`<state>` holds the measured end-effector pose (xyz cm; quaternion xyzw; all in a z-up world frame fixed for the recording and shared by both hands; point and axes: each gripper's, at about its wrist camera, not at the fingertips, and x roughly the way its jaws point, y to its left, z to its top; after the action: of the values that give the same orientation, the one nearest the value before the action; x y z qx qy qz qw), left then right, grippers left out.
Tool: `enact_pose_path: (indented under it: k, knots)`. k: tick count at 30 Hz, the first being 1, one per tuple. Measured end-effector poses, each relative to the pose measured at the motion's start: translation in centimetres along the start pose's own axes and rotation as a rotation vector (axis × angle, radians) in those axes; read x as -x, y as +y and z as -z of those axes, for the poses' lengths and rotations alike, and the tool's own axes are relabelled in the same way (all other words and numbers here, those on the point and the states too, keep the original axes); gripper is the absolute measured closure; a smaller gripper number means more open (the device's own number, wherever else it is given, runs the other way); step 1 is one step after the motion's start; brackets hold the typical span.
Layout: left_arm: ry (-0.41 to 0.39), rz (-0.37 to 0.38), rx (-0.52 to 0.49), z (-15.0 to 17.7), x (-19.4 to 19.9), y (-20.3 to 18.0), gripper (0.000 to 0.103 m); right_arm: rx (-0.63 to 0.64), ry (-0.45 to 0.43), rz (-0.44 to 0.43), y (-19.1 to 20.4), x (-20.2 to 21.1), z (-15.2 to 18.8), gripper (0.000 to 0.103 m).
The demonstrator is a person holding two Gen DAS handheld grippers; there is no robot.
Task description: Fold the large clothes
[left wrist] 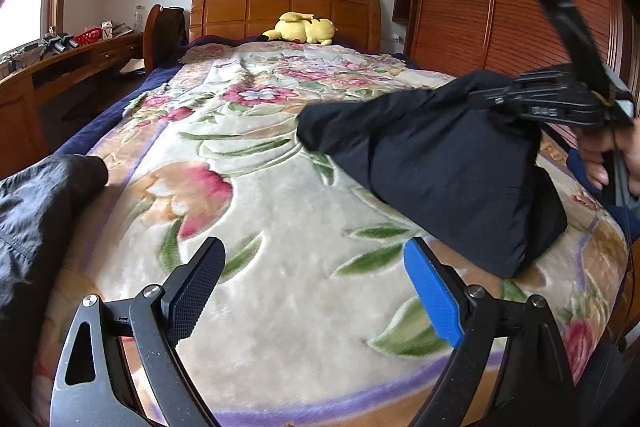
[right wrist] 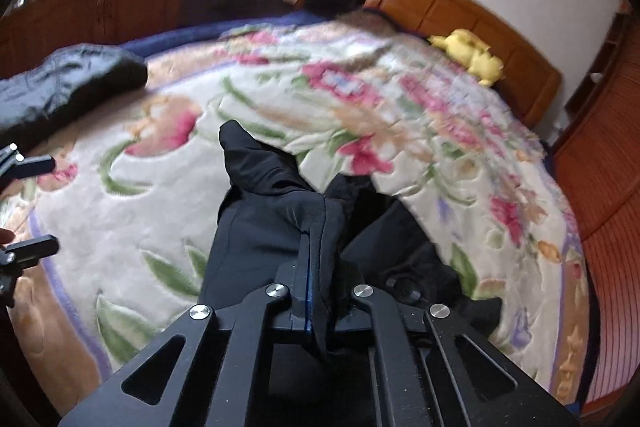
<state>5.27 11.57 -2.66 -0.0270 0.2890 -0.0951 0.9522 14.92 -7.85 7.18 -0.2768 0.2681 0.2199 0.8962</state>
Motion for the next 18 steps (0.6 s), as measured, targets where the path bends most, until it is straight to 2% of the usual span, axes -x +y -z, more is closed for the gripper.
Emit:
enact_pose_path:
  k: [4,7,11,14,18]
  knots:
    - [-0.005,0.023,-0.016,-0.3,-0.4,-1.7,0.012,-0.085,-0.079,0.086,-2.8,3.8,2.3,0.1]
    - [-0.003,0.037,-0.035,-0.5,-0.8,-3.1,0.012,-0.178,-0.098,0.147,-5.6,6.1,5.4,0.1]
    - [0.005,0.046,-0.067,-0.5,-1.4,-4.8,0.012,-0.31,-0.02,0.196,-8.4,6.6,12.0,0.1]
    - [0.013,0.049,-0.076,-0.5,-1.9,-5.6,0.012,-0.358,0.042,0.186,-8.4,5.9,16.1,0.1]
    - [0.012,0.058,-0.071,-0.8,-2.5,-6.2,0.012,-0.398,0.046,0.161,-7.6,5.4,18.4,0.1]
